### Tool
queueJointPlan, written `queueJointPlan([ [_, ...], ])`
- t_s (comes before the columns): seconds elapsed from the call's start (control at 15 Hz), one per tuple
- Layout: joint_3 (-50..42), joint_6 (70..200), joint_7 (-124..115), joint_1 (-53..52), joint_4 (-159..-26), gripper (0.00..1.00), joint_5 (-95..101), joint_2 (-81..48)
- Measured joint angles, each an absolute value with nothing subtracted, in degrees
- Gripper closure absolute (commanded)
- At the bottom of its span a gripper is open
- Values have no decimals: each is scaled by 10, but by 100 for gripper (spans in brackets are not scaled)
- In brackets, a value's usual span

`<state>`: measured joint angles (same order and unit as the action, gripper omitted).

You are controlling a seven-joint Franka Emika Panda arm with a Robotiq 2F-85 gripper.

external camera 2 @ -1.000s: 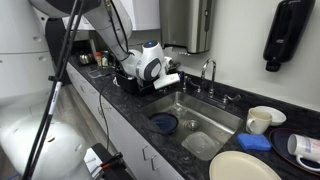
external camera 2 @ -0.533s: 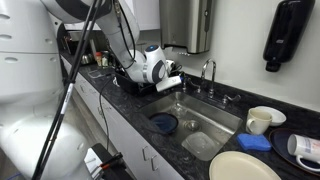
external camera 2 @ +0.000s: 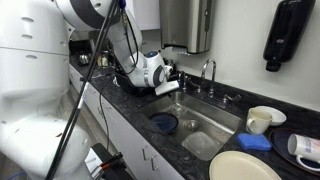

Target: Pick up the folk from the dish dryer and put it in the sink

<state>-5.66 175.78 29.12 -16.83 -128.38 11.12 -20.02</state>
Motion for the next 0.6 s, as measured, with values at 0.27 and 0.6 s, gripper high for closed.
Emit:
queueJointPlan([
  [0.27, -56, 1757, 234, -164, -1266, 99, 174, -227],
  [0.6, -54, 1754, 216, -162, -1253, 65, 192, -238],
])
